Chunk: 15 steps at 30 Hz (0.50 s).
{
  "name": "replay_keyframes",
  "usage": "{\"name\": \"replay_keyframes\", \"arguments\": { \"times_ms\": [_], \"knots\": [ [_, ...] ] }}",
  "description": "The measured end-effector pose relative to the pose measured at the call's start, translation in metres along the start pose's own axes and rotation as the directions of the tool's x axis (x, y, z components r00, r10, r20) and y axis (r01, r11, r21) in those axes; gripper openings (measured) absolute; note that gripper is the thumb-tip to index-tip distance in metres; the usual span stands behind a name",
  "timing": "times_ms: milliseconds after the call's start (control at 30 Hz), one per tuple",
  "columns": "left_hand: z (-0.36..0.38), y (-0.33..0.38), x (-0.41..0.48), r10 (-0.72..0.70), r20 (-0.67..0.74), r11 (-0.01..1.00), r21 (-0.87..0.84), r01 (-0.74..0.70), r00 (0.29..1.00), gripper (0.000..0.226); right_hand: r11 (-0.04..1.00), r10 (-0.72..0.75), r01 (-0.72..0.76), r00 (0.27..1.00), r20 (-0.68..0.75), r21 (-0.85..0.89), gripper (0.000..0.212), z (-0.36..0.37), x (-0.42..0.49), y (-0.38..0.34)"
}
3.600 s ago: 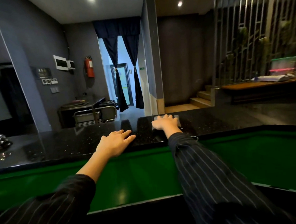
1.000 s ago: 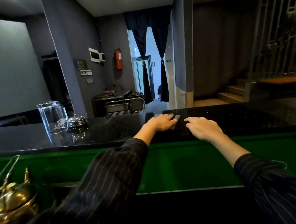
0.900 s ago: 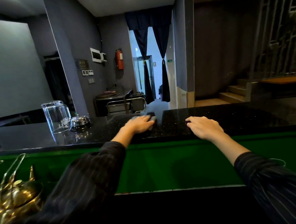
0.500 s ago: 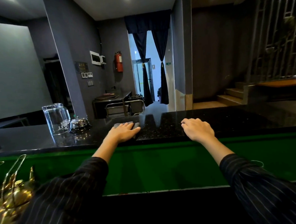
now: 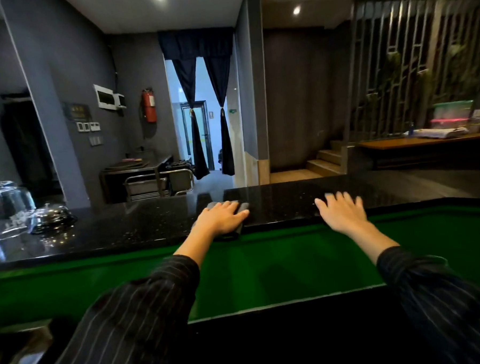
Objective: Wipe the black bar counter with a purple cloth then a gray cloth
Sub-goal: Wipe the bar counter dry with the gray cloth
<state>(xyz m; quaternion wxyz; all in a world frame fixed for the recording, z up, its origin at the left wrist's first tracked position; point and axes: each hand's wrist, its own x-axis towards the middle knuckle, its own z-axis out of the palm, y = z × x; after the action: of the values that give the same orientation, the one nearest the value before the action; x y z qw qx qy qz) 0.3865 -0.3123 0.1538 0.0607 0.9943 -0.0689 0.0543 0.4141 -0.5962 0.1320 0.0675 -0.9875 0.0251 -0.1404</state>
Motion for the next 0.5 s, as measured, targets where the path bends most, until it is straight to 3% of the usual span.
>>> {"name": "replay_keyframes", "arguments": {
  "times_ms": [67, 167, 300, 400, 500],
  "knots": [
    [0.003, 0.010, 0.019, -0.056, 0.031, 0.998, 0.009, 0.056, 0.998, 0.070, 0.993, -0.073, 0.077, 0.996, 0.041, -0.091, 0.059, 0.012, 0.004, 0.013],
    [0.010, 0.041, 0.051, -0.054, 0.052, 0.999, 0.005, 0.054, 0.997, 0.071, 0.993, -0.118, 0.120, 0.989, 0.093, -0.017, 0.054, 0.012, 0.015, 0.013],
    [0.020, 0.118, 0.087, 0.027, 0.090, 1.000, -0.014, -0.025, 0.996, 0.071, 0.996, -0.068, 0.056, 0.983, 0.171, 0.076, 0.058, 0.001, 0.018, 0.015],
    [0.028, 0.164, 0.098, 0.086, 0.110, 0.996, -0.010, -0.085, 0.990, 0.070, 0.970, -0.089, 0.027, 0.966, 0.244, 0.243, 0.068, -0.013, 0.014, 0.018],
    [0.029, 0.182, 0.093, 0.127, 0.111, 0.992, -0.004, -0.127, 0.986, 0.069, 0.856, -0.117, -0.081, 0.931, 0.345, 0.510, 0.086, -0.026, 0.011, 0.029]
  ]
}}
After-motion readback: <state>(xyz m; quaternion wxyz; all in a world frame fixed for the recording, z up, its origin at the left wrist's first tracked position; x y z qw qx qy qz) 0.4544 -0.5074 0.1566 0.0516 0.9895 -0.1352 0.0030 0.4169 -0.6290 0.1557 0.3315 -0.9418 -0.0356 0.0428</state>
